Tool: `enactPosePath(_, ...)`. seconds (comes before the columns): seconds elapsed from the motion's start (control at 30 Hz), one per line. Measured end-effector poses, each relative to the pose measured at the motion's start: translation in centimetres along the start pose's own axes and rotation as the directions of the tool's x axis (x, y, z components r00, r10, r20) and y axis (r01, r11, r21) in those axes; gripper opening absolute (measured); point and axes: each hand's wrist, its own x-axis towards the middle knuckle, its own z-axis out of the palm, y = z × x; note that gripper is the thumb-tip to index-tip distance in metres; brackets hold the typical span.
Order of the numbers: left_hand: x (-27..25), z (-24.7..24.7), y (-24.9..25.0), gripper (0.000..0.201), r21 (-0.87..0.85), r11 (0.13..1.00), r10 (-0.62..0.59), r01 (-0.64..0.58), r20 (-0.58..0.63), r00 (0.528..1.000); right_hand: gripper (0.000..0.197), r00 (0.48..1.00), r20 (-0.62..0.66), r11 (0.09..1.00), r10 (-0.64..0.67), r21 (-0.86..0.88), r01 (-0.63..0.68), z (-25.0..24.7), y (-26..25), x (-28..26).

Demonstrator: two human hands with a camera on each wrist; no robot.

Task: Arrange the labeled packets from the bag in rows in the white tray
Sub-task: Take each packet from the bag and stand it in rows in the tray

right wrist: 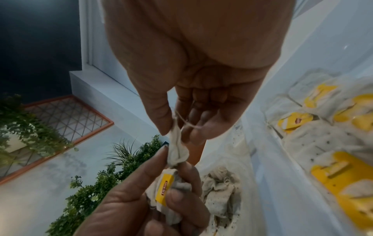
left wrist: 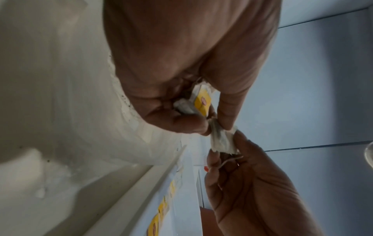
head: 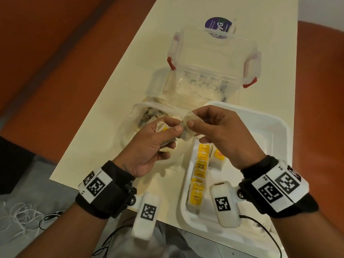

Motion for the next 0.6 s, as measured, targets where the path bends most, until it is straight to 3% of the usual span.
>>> enactPosePath(0.1, -0.2, 0.4, 0.0, 0.016, 0.037, 0.999, 0.008, -0.008, 0.003, 1.0, 0.006, 0.999, -0.03, 1.0, -0.017, -0.018, 0.016, -0.9, 0.1, -0.4)
enactPosePath(0.23, -0.4, -0.1, 0.3, 0.055, 0.042, 0.999, 0.006, -0.002, -0.092, 0.996, 0.004, 0.988, -0.131, 0.995, -0.076, -0.077, 0.066, -3.8, 1.1, -1.3)
enactPosePath(0.33, -0.9, -1.3, 0.2, 0.031, 0.05, 0.999, -0.007, 0.013, -0.12, 0.993, 0.005, 0.993, -0.109, 0.966, -0.045, -0.259, 0.015, -6.0, 3.4, -2.5)
enactPosePath(0.4, -1.4, -2.0, -0.1, 0.017, 0.043, 0.998, -0.028, 0.034, -0.132, 0.991, 0.007, 0.997, 0.004, 0.915, 0.074, -0.398, -0.067, -6.6, 5.3, -3.5)
enactPosePath(0.5, -1.9, -2.5, -0.8, 0.025, 0.045, 0.997, -0.06, 0.068, -0.143, 0.988, 0.007, 0.95, 0.182, 0.822, 0.253, -0.558, -0.112, -6.1, 7.0, -4.7)
enactPosePath(0.6, -2.2, -2.5, -1.1, 0.028, 0.047, 0.996, -0.074, 0.082, -0.155, 0.985, 0.007, 0.945, 0.175, 0.799, 0.275, -0.589, -0.124, -5.2, 8.1, -4.7)
